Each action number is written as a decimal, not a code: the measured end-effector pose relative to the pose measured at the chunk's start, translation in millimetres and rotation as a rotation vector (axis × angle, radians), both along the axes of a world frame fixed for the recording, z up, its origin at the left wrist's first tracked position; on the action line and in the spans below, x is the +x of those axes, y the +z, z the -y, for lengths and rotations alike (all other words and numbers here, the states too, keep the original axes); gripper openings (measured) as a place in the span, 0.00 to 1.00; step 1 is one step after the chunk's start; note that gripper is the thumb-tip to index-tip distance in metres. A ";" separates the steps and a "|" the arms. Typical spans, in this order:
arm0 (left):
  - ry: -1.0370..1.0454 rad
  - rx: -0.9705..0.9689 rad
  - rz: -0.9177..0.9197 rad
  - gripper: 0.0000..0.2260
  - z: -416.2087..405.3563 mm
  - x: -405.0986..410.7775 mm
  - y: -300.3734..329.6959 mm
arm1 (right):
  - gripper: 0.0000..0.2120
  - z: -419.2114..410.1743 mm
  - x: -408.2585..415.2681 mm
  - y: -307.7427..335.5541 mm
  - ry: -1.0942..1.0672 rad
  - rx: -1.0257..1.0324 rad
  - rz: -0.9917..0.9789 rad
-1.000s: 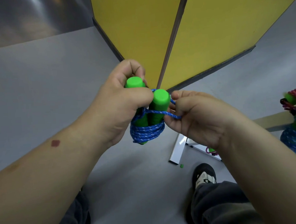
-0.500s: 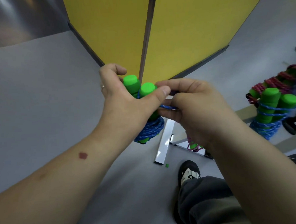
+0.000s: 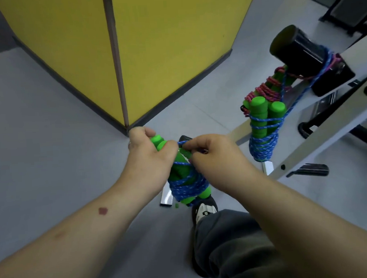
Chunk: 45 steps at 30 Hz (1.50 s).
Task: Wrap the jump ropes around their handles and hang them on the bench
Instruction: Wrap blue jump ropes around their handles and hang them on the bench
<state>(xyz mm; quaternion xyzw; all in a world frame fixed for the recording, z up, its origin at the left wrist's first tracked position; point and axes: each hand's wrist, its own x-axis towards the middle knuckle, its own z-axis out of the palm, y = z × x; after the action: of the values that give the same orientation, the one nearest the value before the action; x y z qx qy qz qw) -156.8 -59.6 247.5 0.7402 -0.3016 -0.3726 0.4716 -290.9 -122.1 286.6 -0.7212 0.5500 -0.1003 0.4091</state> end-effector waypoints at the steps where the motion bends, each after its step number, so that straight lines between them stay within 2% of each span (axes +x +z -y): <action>1: -0.029 0.007 0.010 0.16 1.2 -5.2 -7.1 | 0.17 4.3 -5.1 -7.0 0.033 -0.003 -0.054; 8: -0.105 0.131 0.056 0.16 19.5 -23.3 -68.2 | 0.16 29.4 -13.3 -66.6 0.077 0.090 -0.212; 12: -0.067 0.118 0.053 0.14 48.6 -20.9 -86.0 | 0.16 60.5 -0.4 -90.9 0.080 0.029 -0.227; 17: -0.012 0.115 0.086 0.13 98.5 -4.9 -104.7 | 0.13 104.7 23.1 -107.4 0.118 -0.168 -0.300; 25: -0.113 0.212 0.115 0.13 139.9 10.7 -147.7 | 0.13 136.5 34.0 -144.6 0.127 -0.164 -0.295; 33: -0.074 0.255 -0.097 0.11 151.4 6.9 -155.5 | 0.16 143.8 24.9 -159.6 0.160 -0.153 -0.266; 38: -0.042 0.284 -0.238 0.04 154.4 4.8 -158.2 | 0.17 145.6 16.2 -161.0 0.131 -0.140 -0.311; 42: 0.029 0.244 -0.433 0.04 151.1 7.2 -160.3 | 0.21 146.0 11.6 -157.2 0.106 -0.139 -0.365; 45: 0.087 0.239 -0.482 0.06 149.9 2.8 -161.0 | 0.23 146.3 12.0 -156.2 0.084 -0.132 -0.401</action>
<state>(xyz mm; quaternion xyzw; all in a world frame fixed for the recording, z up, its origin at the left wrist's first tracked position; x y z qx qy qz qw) -154.0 -209.5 86.4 0.6928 -0.1023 -0.5505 0.4544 -278.9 -268.4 130.4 -0.7743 0.5820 0.0265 0.2469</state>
